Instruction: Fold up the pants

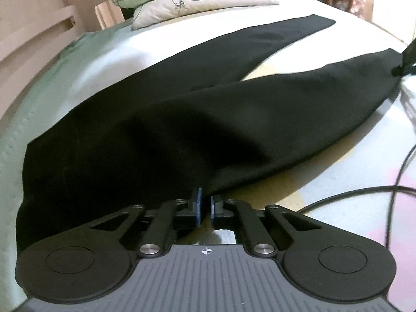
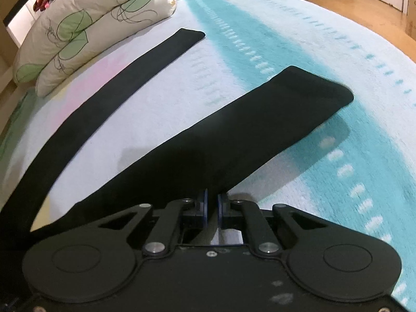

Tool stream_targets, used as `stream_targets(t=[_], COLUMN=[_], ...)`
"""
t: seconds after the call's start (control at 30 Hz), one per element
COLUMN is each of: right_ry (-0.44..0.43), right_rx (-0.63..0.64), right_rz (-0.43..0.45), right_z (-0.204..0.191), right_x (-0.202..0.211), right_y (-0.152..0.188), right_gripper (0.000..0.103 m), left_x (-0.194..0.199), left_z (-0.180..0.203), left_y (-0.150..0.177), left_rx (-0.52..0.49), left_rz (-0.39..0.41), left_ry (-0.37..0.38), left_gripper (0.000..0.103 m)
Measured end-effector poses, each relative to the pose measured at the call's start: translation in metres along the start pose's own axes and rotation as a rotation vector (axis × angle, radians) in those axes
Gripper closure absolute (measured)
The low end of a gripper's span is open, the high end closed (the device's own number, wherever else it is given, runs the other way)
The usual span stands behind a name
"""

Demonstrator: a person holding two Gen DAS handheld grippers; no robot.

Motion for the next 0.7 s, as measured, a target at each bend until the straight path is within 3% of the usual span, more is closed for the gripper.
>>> stream_targets(t=[0.13, 0.33, 0.63, 0.7], right_ry=[-0.001, -0.001, 0.017, 0.006], right_rx=[0.024, 0.017, 0.003, -0.02], right_rz=[0.02, 0.001, -0.073, -0.07], right_z=[-0.003, 0.001, 0.01, 0.012], right_x=[0.011, 0.031, 0.039, 0.04], right_y=[-0.002, 0.012, 0.041, 0.042], right_gripper=[0.096, 0.096, 0.096, 0.09], left_x=[0.018, 0.041, 0.041, 0.037], left_z=[0.006, 0.006, 0.003, 0.004], left_y=[0.003, 0.012, 0.015, 0.013], left_rx=[-0.063, -0.048, -0.055, -0.057], left_rz=[0.008, 0.014, -0.011, -0.012], left_ry=[0.001, 0.008, 0.016, 0.012], left_gripper=[0.097, 0.097, 0.097, 0.098])
Point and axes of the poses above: each gripper's, at about its wrist camera, not at the fingertips, and x roughly against the way its jaws point, z to its right, y to its underside, the point moved 8 cm from there along -x, roughly the way its jaws point, and after that the axes turned 5 degrees about x, right-handed, at the moved point
